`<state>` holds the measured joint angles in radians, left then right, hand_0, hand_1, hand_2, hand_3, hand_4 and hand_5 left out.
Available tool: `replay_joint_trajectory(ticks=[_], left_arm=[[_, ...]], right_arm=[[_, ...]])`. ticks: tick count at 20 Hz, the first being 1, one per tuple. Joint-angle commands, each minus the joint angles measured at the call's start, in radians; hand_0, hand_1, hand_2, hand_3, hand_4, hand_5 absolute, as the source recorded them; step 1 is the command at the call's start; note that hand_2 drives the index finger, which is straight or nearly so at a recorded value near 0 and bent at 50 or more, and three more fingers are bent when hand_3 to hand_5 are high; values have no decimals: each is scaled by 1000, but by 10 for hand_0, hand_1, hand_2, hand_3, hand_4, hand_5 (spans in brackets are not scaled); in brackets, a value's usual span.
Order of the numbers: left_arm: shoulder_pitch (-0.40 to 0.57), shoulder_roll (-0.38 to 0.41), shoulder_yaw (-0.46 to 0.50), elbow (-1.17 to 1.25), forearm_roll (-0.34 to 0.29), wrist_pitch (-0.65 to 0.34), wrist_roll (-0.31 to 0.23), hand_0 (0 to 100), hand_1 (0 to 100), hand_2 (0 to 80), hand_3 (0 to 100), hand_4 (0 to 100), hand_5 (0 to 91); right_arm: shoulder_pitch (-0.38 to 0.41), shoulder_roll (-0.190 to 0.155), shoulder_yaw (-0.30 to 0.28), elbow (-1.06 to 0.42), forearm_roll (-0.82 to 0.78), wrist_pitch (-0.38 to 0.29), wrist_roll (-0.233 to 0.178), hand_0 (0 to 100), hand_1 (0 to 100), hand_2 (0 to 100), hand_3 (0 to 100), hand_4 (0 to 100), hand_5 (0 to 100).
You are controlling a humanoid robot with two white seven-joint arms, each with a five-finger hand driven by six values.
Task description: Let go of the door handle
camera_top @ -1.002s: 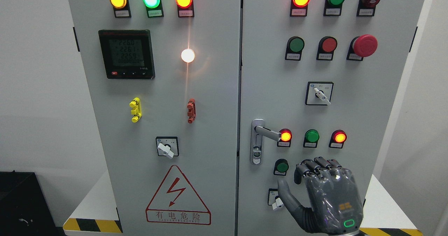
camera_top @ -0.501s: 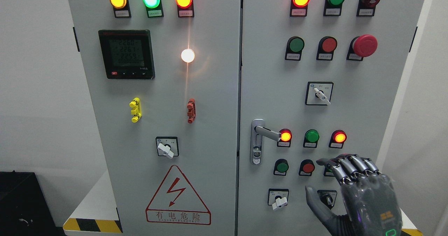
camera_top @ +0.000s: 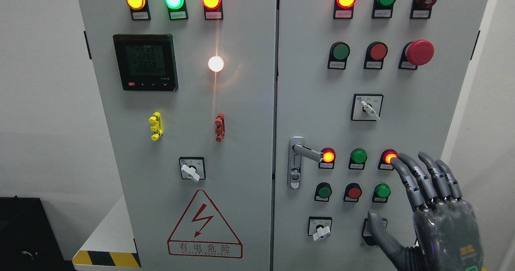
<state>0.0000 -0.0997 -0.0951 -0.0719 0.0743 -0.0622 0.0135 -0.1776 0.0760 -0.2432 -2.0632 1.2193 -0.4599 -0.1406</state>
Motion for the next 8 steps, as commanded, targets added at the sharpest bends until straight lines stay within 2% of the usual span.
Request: replay_joint_trajectory(ticks=[1,8], left_arm=[[17,0,0,0,1,-1,0,120,556,0,0,0,0],[17,0,0,0,-1,-1,0,120,556,0,0,0,0]], right_arm=[[0,2,16,-8,-6,1,0,508,207,0,0,9,0],[4,5,53,-3,-6,1,-2,512,198,0,0,18,0]])
